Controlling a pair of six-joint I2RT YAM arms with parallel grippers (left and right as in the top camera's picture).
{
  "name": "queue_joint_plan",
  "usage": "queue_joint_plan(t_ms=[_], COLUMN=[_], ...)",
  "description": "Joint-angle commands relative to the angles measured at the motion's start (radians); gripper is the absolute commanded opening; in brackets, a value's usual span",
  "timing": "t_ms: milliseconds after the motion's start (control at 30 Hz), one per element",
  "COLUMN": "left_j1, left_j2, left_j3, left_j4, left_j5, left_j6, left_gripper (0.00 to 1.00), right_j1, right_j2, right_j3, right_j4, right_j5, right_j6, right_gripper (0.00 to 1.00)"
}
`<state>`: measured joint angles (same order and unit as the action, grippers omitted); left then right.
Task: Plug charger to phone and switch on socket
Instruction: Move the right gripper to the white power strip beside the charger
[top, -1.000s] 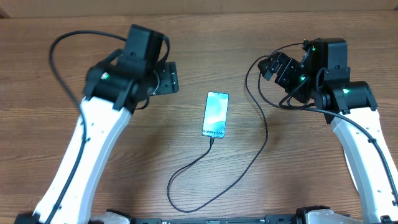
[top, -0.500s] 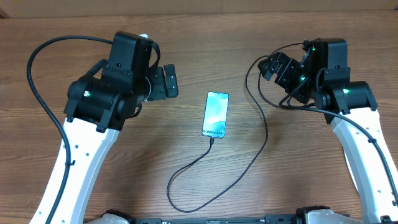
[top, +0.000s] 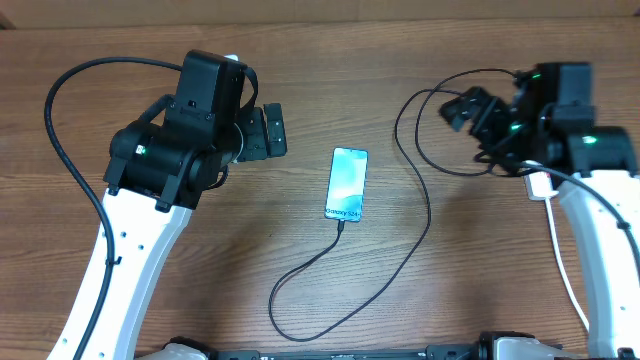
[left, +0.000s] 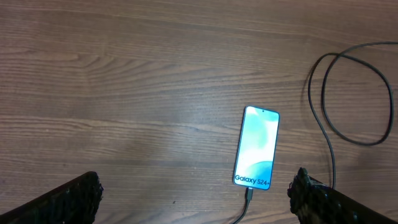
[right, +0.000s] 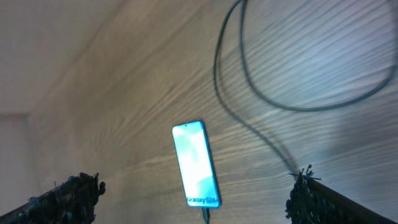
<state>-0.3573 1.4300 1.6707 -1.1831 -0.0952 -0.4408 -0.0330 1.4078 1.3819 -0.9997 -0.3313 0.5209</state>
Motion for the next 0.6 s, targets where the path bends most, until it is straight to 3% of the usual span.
queue_joint_plan(t_ms=[0,333,567], left_j1=[0.006,0.006,0.006], left_j2=[0.008,0.008,0.008], left_j3=[0.021,0.021,0.021], left_j4=[-0.002,-0.002,-0.002], left_j5=[-0.017,-0.016,-0.017], left_j6=[0.008,0.008,0.008], left_gripper=[1.00,1.00,1.00], right_j1=[-0.087,-0.388,-0.541], right_j2=[-0.003,0.032,0.233], right_j3=[0.121,0.211,0.211], right_j4=[-0.070,-0.149,-0.193], right_j5=[-0.026,-0.027,-0.034], right_j6=[-0.095,-0.269,-0.430], right_gripper=[1.00,1.00,1.00])
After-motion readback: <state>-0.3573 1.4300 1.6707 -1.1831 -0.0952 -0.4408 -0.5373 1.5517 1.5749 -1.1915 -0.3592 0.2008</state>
